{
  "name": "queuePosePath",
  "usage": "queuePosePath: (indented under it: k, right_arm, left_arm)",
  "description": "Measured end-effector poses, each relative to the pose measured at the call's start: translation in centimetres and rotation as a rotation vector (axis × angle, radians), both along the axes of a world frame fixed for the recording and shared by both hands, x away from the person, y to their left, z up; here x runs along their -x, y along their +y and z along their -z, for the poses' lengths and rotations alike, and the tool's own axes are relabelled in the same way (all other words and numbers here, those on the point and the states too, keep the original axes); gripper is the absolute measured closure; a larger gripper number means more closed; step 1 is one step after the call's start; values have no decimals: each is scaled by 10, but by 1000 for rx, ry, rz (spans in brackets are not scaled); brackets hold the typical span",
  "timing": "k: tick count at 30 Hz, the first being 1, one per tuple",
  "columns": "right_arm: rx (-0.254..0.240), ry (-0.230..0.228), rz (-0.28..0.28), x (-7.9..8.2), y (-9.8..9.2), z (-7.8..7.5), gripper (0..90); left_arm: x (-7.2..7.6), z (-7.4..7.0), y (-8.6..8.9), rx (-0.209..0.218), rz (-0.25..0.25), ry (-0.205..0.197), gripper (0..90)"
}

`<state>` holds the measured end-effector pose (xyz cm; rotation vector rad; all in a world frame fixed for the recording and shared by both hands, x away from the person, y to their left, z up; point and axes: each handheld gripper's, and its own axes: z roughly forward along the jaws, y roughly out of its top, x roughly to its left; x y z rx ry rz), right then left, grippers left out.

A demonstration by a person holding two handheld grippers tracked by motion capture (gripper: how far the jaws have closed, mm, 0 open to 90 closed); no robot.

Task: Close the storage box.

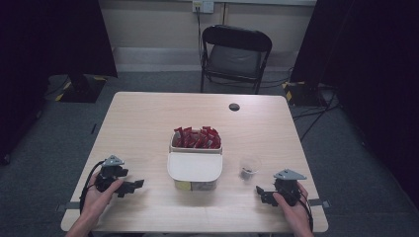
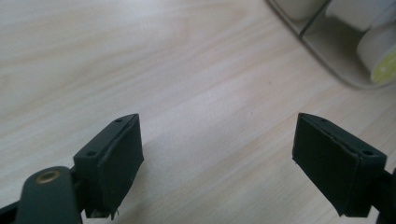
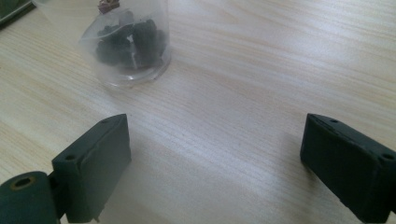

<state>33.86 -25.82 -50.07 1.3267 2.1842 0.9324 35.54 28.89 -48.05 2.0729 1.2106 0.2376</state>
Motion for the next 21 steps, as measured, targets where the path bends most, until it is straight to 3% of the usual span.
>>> queuePosePath:
  k: [3, 4, 7, 11, 14, 21]
  right_arm:
    - [0, 0, 0, 0, 0, 0, 80]
    - [0, 0, 0, 0, 0, 0, 80]
    - [0, 0, 0, 0, 0, 0, 80]
    - [0, 0, 0, 0, 0, 0, 80]
    - [0, 0, 0, 0, 0, 0, 80]
    - [1, 0, 2, 0, 0, 0, 76]
  left_arm:
    - [-3, 5, -2, -19, -14, -6, 158]
    - [-4, 9, -2, -44, -11, -31, 158]
    - [-5, 11, -2, -52, -31, -59, 153]
    - [-3, 19, -6, -125, -18, -156, 144]
    - [-4, 22, -8, -118, -37, -171, 82]
    - [-5, 22, -9, -128, -49, -164, 55]
